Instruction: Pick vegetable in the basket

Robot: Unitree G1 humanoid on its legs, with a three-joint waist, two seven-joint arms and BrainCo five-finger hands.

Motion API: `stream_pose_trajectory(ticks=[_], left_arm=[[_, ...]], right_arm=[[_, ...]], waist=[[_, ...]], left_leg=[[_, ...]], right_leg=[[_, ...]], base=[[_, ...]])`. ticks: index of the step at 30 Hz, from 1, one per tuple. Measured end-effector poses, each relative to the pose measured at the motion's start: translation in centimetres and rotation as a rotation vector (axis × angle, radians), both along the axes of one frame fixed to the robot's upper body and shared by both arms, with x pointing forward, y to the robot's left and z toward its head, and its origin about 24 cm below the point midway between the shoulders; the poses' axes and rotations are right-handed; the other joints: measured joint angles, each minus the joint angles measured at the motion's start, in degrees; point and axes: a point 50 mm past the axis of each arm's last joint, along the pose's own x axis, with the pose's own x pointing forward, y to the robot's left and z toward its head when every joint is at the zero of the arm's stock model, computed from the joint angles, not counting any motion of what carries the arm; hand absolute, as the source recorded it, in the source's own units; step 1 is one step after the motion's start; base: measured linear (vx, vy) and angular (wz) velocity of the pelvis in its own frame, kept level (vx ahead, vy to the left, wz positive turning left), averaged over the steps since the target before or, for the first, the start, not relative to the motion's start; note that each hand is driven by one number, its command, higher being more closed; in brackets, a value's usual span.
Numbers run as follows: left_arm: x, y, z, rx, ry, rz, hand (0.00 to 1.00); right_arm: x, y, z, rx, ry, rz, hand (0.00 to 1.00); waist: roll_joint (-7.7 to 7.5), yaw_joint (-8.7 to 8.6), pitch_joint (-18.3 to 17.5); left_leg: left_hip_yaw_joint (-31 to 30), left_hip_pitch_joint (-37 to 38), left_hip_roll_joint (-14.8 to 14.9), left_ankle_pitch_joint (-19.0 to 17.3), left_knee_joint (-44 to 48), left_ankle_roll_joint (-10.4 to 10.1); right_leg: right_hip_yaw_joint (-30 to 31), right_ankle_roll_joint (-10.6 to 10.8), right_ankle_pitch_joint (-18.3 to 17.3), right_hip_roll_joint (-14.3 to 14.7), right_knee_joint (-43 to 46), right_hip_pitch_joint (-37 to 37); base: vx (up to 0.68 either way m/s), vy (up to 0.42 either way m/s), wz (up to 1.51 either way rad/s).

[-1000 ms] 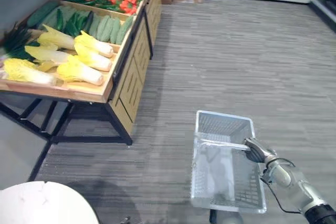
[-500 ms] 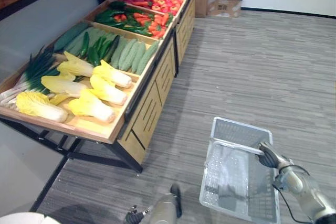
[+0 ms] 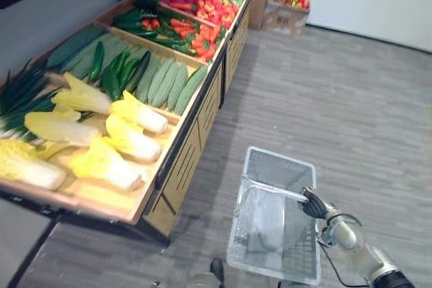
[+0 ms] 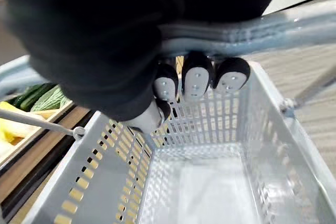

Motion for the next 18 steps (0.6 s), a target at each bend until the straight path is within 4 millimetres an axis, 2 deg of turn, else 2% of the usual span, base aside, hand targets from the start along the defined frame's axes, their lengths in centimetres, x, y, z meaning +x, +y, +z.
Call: stream_pose_trajectory(ticks=[1, 2, 3, 4, 6, 8, 11, 12, 13, 14, 15, 16, 17, 18], left_arm=[[1.0, 0.2, 0.2, 0.002, -0.033, 0.01, 0.0], [1.1, 0.2, 0.3, 0.002, -0.037, 0.013, 0.0], [1.4, 0.1, 0.4, 0.001, -0.051, 0.013, 0.0], [1.5, 0.1, 0.4, 0.001, -0.056, 0.014, 0.0], [1.6, 0.5, 0.6, 0.006, -0.073, 0.045, 0.0], [1.5, 0.7, 0.6, 0.009, -0.075, 0.06, 0.0], [0.9, 1.3, 0.7, 0.017, -0.07, 0.103, 0.0], [0.6, 1.3, 0.6, 0.017, -0.063, 0.108, 0.0], [0.1, 1.5, 0.5, 0.013, -0.056, 0.139, 0.0], [0.0, 1.6, 0.5, 0.008, -0.058, 0.168, 0.0], [-0.3, 0.1, 0.0, -0.038, -0.051, 0.204, 0.0], [-1.0, -0.7, -0.4, -0.072, -0.039, 0.263, 0.0], [-1.4, -1.0, -0.5, -0.081, -0.033, 0.291, 0.0], [-2.3, -1.2, -0.7, -0.091, -0.017, 0.329, 0.0]], right_arm=[[0.1, 0.0, 0.1, -0.001, -0.002, -0.004, 1.0], [0.2, 0.0, 0.1, -0.001, -0.004, -0.003, 1.0], [0.4, 0.0, 0.2, -0.002, -0.006, -0.005, 1.0], [0.4, -0.1, 0.2, -0.003, -0.005, -0.007, 1.0], [0.5, -0.2, -0.2, -0.01, 0.013, -0.011, 1.0], [0.5, -0.3, -0.3, -0.014, 0.021, -0.013, 1.0], [0.7, -0.2, -0.2, -0.015, 0.015, -0.007, 1.0], [0.7, -0.1, -0.2, -0.015, 0.015, -0.002, 1.0], [0.6, 0.0, -0.2, -0.016, 0.019, 0.004, 1.0], [0.6, -0.1, -0.3, -0.021, 0.024, 0.003, 1.0], [0.7, -0.6, -0.2, -0.046, 0.031, -0.002, 1.0], [0.9, -0.5, -0.2, -0.063, 0.037, 0.016, 1.0], [0.9, -0.4, -0.2, -0.069, 0.044, 0.025, 1.0], [1.0, -0.3, -0.2, -0.072, 0.047, 0.031, 1.0]], waist=[[0.06, -0.53, 0.0], [0.05, -0.63, 0.0], [-0.05, -0.73, -0.1], [-0.04, -0.79, -0.1], [0.15, -0.46, 0.0], [0.76, 0.79, 0.4], [0.49, 1.97, 0.3], [-0.11, 2.09, -0.1], [-1.55, 1.99, -1.0], [-1.46, 2.01, -1.4], [1.51, 3.03, -1.8], [1.87, 3.93, -1.9], [1.9, 4.12, -1.9], [1.87, 4.27, -1.9]], left_leg=[[-2.1, 1.2, 1.1, -1.4, 1.1, 0.5], [-2.7, 1.3, 1.2, -1.5, 1.5, 0.3], [-3.9, 1.7, 1.4, -2.3, 2.5, -0.1], [-4.7, 1.8, 1.5, -2.9, 2.9, -0.2], [-8.8, 1.5, 2.0, -5.6, 5.0, -1.4], [-11.8, 1.5, 3.2, -9.0, 8.1, -3.0], [-17.9, 1.8, 4.8, -13.9, 11.8, -6.0], [-21.4, 1.8, 5.3, -15.6, 12.6, -7.6], [-25.2, 1.9, 5.6, -16.9, 12.6, -9.5], [-26.9, 2.0, 6.7, -17.5, 12.6, -10.4], [-30.0, 1.6, 10.0, -15.9, 12.5, -11.9], [-32.3, 0.6, 11.5, -11.6, 12.3, -13.0], [-33.4, 0.0, 12.0, -9.6, 12.2, -13.1], [-35.3, -1.7, 13.3, -5.3, 11.8, -13.6]], right_leg=[[-5.2, -0.4, -4.9, 0.8, -6.8, -1.0], [-5.9, -0.3, -5.4, 0.9, -9.0, -1.0], [-7.2, -0.5, -5.8, 1.4, -17.9, -1.0], [-7.3, -0.5, -5.7, 1.6, -23.0, -1.0], [-5.1, 0.7, -4.5, 2.5, -41.4, -0.9], [-2.6, 1.9, -3.7, 3.0, -49.6, -1.0], [1.2, 2.7, -3.2, 2.7, -54.1, -1.7], [2.4, 3.2, -2.9, 2.3, -54.3, -2.0], [2.7, 3.4, -1.7, 1.9, -54.0, -1.9], [2.3, 4.5, 3.6, 2.3, -52.3, -1.7], [-1.3, 4.0, 1.5, 4.7, -47.5, -2.1], [-3.8, 2.6, -2.0, 5.1, -43.2, -3.2], [-5.2, 1.8, -3.4, 5.1, -41.9, -3.2], [-8.5, -0.2, -5.6, 5.3, -39.3, -3.1]], base=[[0.34, -0.01, 0.63], [0.41, -0.047, 0.7], [0.27, -0.057, 0.43], [0.42, -0.118, 0.71], [0.37, -0.181, 0.83], [0.38, -0.269, 0.78], [0.43, -0.439, 1.11], [0.45, -0.598, 1.53], [0.46, -0.628, 1.63], [0.47, -0.635, 1.47], [0.44, -0.581, 1.09], [0.42, -0.55, 0.97], [0.38, -0.518, 0.99], [0.35, -0.483, 1.27]])
